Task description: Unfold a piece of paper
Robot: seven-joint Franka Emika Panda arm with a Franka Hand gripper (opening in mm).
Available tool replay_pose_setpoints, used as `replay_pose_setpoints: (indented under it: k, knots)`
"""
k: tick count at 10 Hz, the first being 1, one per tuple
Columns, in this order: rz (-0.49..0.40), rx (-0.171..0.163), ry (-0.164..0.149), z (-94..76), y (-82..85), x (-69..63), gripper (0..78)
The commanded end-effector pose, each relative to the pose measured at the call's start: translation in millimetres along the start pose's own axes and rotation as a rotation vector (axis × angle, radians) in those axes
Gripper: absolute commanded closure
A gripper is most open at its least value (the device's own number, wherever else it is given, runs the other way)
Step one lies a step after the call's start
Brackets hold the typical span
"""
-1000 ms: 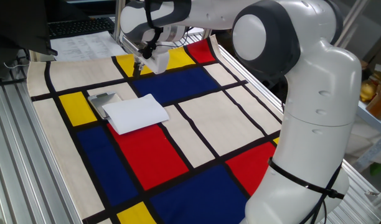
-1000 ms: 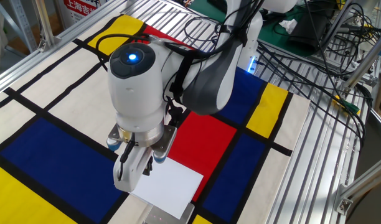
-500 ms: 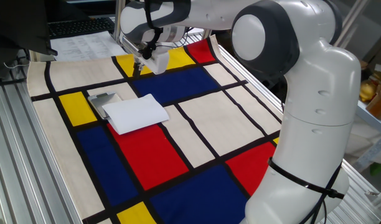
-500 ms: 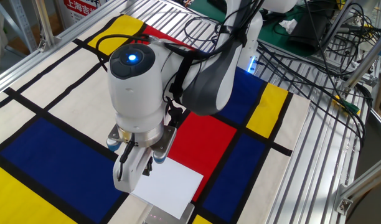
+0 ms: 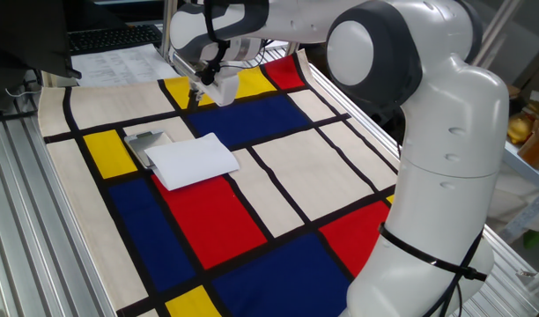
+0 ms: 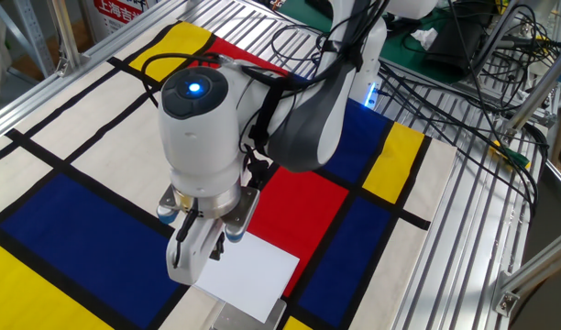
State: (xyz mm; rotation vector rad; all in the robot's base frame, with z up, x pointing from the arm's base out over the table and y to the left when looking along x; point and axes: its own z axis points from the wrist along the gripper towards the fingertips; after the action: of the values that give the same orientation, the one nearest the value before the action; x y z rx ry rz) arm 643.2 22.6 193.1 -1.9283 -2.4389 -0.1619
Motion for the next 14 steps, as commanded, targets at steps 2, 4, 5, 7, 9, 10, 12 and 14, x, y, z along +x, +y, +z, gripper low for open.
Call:
replay_pose_setpoints:
  k: [2,4,5,7,9,10,12,14]
  knots:
    - [0.006,-0.003,0.002,-1.5,1.3,-0.4,77.6]
    - [0.007,-0.003,0.005,-1.4,1.3,-0.5,77.6]
    - [0.007,-0.002,0.006,-1.2,1.3,-0.5,77.6]
    - [0.058,0.031,0.005,1.5,1.6,-0.8,77.6]
    - [0.098,0.077,-0.009,4.3,1.9,-1.2,77.6]
    - [0.126,0.095,-0.079,11.8,2.3,-2.2,77.6]
    - [0.185,0.131,-0.184,25.3,1.6,-7.5,77.6]
    - [0.21,0.163,-0.147,26.1,2.0,-8.9,77.6]
